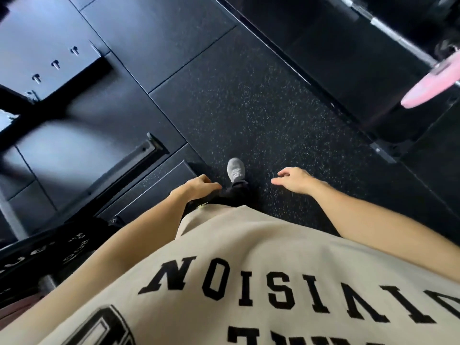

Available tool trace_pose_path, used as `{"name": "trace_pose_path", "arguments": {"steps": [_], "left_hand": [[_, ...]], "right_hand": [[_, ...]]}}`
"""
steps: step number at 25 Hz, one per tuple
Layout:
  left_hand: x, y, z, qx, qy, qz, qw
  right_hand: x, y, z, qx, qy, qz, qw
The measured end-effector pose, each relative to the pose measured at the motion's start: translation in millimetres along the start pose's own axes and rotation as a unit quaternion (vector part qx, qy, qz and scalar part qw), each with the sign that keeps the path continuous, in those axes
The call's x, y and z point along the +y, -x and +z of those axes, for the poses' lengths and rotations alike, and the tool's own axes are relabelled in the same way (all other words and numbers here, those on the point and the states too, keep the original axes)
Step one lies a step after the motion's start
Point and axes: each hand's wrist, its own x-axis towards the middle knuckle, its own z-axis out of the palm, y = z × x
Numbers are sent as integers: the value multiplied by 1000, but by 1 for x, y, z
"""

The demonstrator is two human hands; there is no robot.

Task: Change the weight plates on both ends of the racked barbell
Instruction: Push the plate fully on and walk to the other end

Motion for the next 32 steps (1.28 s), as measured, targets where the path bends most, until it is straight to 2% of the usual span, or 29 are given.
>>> {"name": "trace_pose_path", "arguments": {"steps": [5, 10, 18, 25, 28, 32], "left_hand": [[56, -78, -88, -7, 33, -12, 999], [116, -127, -211, 36, 87, 1, 996], [181, -228, -382, 43, 181, -35, 982], [242, -306, -555, 103, 254, -65, 959], [250, -337, -612, 115, 282, -70, 950], [249, -388, -691, 107, 294, -96, 945]], "right_hand": [[-76, -98, -87, -8, 37, -10, 999], [-185, -173, -194, 13, 70, -58, 996], [-348, -315, -318, -42, 170, -82, 981], [-548, -445, -479, -50, 209, -164, 963], [-617, -486, -508, -56, 220, -184, 956], [-696, -543, -520, -97, 286, -169, 938]]}}
